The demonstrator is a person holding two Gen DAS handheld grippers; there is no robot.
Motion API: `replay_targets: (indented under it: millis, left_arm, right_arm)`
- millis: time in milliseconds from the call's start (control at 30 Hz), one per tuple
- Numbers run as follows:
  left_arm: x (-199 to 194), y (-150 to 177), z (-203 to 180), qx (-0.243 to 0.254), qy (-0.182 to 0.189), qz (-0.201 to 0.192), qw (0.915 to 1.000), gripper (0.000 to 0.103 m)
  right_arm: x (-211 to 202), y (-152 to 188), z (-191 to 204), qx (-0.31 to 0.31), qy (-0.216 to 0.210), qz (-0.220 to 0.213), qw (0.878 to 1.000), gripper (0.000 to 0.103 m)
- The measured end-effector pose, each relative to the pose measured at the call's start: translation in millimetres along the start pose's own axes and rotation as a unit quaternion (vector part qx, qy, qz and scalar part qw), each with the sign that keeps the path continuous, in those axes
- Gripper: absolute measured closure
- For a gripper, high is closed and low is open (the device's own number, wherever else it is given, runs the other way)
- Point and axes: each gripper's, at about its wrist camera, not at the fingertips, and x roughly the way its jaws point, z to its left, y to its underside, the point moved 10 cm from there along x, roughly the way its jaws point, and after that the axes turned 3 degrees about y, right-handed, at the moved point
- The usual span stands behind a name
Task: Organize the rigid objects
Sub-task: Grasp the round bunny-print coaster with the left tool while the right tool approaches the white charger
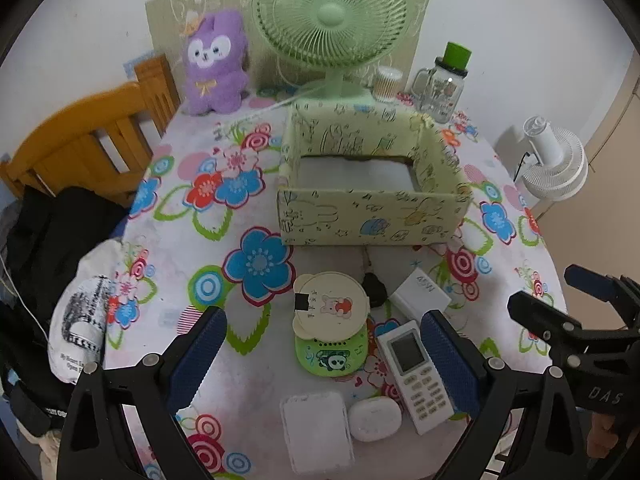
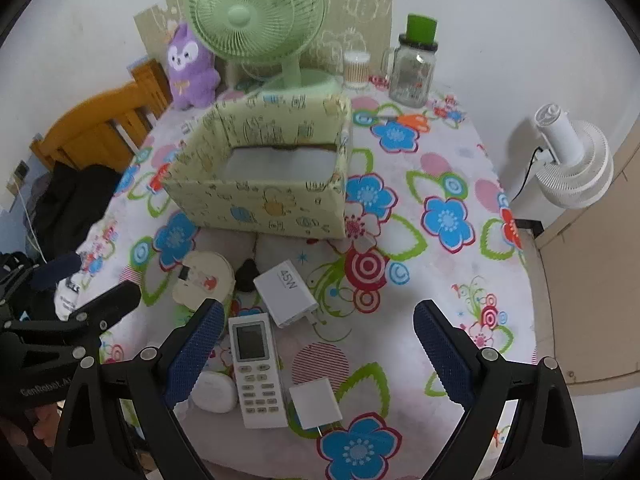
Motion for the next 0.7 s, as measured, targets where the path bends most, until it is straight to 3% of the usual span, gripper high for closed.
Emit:
replay_targets:
  millis: [700]
  left_arm:
    - [98,19,4,0.039,0.007,0.097,0.9945,0.005]
  right_arm:
    - [100,12,1,-0.014,0.000,0.083,0.996,0.013]
